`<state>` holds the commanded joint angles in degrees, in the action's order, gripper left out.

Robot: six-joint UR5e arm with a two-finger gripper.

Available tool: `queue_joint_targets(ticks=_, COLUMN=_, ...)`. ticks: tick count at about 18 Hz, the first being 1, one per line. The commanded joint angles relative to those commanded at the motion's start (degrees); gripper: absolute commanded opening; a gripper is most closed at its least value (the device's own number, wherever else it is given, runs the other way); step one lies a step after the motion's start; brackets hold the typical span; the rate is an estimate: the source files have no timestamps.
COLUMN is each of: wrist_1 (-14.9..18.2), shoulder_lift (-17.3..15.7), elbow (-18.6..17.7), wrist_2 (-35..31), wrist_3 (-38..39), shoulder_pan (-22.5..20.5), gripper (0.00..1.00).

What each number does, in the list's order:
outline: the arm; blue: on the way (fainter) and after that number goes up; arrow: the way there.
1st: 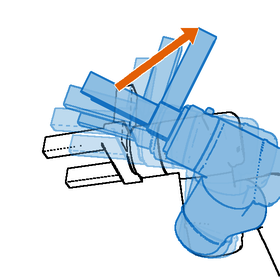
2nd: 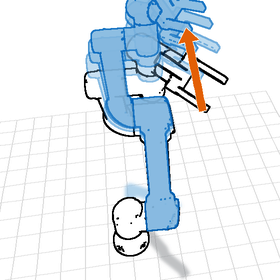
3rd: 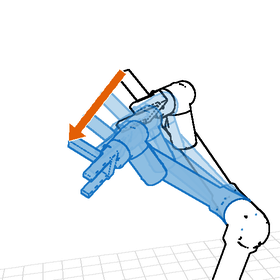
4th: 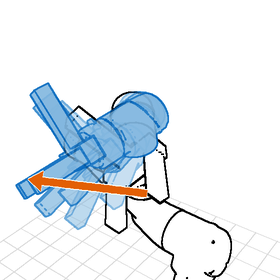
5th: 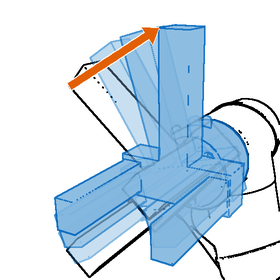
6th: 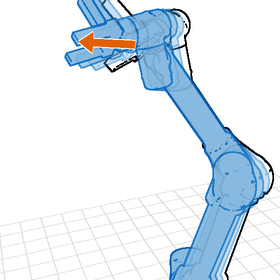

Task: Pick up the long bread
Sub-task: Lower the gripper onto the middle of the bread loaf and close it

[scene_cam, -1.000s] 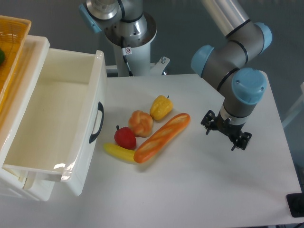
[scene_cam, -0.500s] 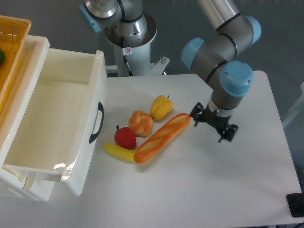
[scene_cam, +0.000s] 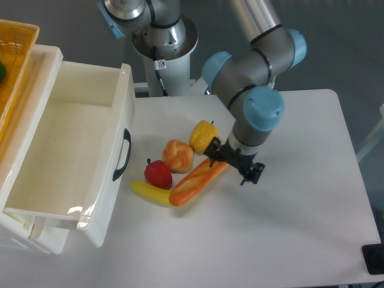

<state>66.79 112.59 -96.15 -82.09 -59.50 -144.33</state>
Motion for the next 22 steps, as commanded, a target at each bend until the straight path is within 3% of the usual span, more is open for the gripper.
queue_joint_targets(ticks=9, wrist_1=-0.5, shoulder_lift=3.4, elbow=-0.3, wrist_2=-0.2, wrist_3=1.5, shoulder_pan=4.2, gripper=0.95)
queue_joint_targets(ticks=18, wrist_1=-0.8, shoulder_lift=5.2, elbow=0.6, wrist_2=-0.6, wrist_3=1.4, shoulder_pan=4.3, gripper=0.66)
queue_joint_targets(ticks=22, wrist_1=-0.8, shoulder_lift=5.5, elbow=0.6, wrist_2=-3.4, wrist_3=1.4, shoulder_pan=4.3, gripper=0.39)
